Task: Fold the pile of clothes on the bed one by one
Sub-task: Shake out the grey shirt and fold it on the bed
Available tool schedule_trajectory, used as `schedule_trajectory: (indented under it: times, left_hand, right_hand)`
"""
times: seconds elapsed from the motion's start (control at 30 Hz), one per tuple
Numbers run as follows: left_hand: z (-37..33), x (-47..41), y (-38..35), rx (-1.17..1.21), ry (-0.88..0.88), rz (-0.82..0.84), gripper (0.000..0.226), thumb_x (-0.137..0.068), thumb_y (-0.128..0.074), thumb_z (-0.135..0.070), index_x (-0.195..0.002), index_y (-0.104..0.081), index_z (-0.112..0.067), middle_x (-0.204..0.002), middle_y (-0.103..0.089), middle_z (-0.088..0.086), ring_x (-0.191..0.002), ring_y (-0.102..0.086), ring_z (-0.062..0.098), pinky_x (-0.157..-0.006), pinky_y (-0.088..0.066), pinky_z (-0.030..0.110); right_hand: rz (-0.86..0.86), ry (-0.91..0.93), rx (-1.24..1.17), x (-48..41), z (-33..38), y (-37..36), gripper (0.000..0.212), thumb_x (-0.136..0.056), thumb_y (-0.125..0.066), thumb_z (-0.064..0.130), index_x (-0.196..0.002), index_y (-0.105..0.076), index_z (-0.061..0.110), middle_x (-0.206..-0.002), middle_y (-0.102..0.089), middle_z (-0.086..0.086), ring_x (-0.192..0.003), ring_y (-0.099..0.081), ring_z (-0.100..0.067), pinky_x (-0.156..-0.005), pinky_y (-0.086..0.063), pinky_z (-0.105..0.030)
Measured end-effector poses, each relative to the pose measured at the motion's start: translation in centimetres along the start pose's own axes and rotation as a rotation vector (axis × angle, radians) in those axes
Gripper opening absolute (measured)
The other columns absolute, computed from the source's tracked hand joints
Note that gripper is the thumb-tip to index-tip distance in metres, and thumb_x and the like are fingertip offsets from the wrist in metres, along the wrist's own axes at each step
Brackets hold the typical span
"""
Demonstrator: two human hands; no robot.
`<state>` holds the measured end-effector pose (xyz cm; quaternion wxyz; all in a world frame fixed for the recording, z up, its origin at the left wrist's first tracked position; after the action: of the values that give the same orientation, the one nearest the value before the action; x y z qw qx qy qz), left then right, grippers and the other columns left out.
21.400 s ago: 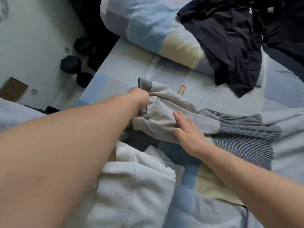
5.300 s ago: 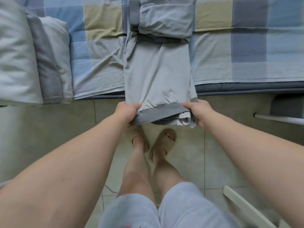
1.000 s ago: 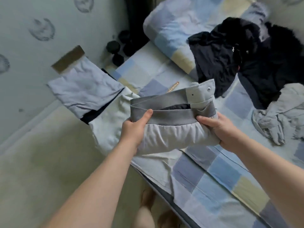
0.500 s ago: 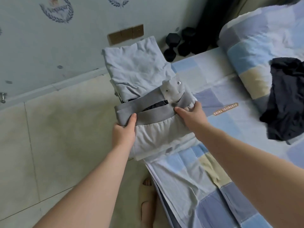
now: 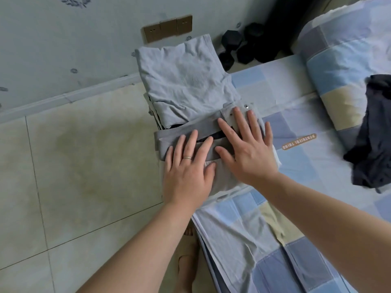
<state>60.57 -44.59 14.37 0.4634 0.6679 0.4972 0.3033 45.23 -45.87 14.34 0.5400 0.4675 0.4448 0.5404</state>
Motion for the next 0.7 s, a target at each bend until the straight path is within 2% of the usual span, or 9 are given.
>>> schedule_trajectory:
  times: [0.07, 0.1, 0.23, 0.33, 0.53, 0.7]
  left_hand:
    - [0.7, -0.1, -2.6, -0.063, 0.028, 0.101, 0.06, -0.101, -0.035, -0.055, -0.158, -0.023, -0.04, -0.168, -0.018, -0.004, -0.155, -0.014, 0.023, -0.124, -0.01, 0.047]
    - [0.9, -0.2, -3.6, -0.067, 0.032, 0.119, 0.06, -0.101, -0.033, -0.056, -0.158, -0.02, -0.041, -0.168, -0.017, -0.004, -0.155, -0.012, 0.022, -0.125, -0.007, 0.047]
    - [1.7, -1.2, -6.0, -0.045, 0.058, 0.182, 0.06, -0.102, -0.029, -0.057, -0.158, -0.017, -0.042, -0.168, -0.015, -0.004, -0.156, -0.007, 0.021, -0.124, 0.0, 0.045]
    - [2.9, -1.6, -7.4, -0.05, 0.097, 0.209, 0.062, -0.101, -0.024, -0.058, -0.159, -0.011, -0.042, -0.169, -0.008, -0.006, -0.156, 0.0, 0.019, -0.124, 0.007, 0.043]
    - [4.2, -1.7, -9.3, -0.071, 0.12, 0.241, 0.065, -0.099, -0.018, -0.06, -0.159, -0.003, -0.041, -0.169, -0.001, -0.007, -0.156, 0.005, 0.019, -0.123, 0.01, 0.042]
    - [3.7, -2.5, -9.8, -0.091, 0.14, 0.358, 0.065, -0.1, -0.013, -0.06, -0.157, 0.01, -0.042, -0.168, 0.015, -0.008, -0.153, 0.019, 0.016, -0.12, 0.018, 0.041]
  right_hand:
    - [0.048, 0.002, -0.039, 0.0, -0.7, -1.5, 0.066, -0.094, -0.033, 0.066, -0.156, -0.024, 0.044, -0.169, -0.007, 0.003, -0.156, -0.006, -0.026, -0.12, -0.013, -0.062]
    - [0.075, -0.015, -0.068, -0.1, -1.3, -2.5, 0.066, -0.094, -0.033, 0.066, -0.156, -0.021, 0.046, -0.169, -0.003, 0.004, -0.156, -0.004, -0.024, -0.121, -0.013, -0.061]
    - [0.119, -0.064, -0.161, -1.6, -2.6, -4.9, 0.066, -0.093, -0.033, 0.067, -0.156, -0.015, 0.051, -0.169, 0.002, 0.007, -0.156, -0.001, -0.02, -0.123, -0.008, -0.058]
    - [0.135, -0.054, -0.143, -2.5, -2.4, -6.3, 0.067, -0.094, -0.032, 0.067, -0.156, -0.014, 0.05, -0.169, 0.003, 0.006, -0.156, -0.001, -0.021, -0.123, -0.006, -0.056]
    - [0.141, -0.052, -0.116, -2.8, -2.1, -8.2, 0.068, -0.094, -0.03, 0.066, -0.156, -0.011, 0.049, -0.169, 0.007, 0.004, -0.156, 0.004, -0.021, -0.123, 0.004, -0.054]
    - [0.254, -0.073, -0.115, -3.6, -2.8, -8.9, 0.068, -0.093, -0.022, 0.07, -0.155, 0.0, 0.053, -0.167, 0.017, 0.007, -0.155, 0.011, -0.019, -0.123, 0.007, -0.052]
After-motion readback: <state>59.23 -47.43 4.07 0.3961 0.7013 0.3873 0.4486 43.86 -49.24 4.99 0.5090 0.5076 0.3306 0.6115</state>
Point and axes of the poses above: each hand's wrist, its own x-axis away from the middle knuckle, its own y-axis out of the back of the hand, z = x × y, the point moved 10 cm from there along -x, towards the middle knuckle
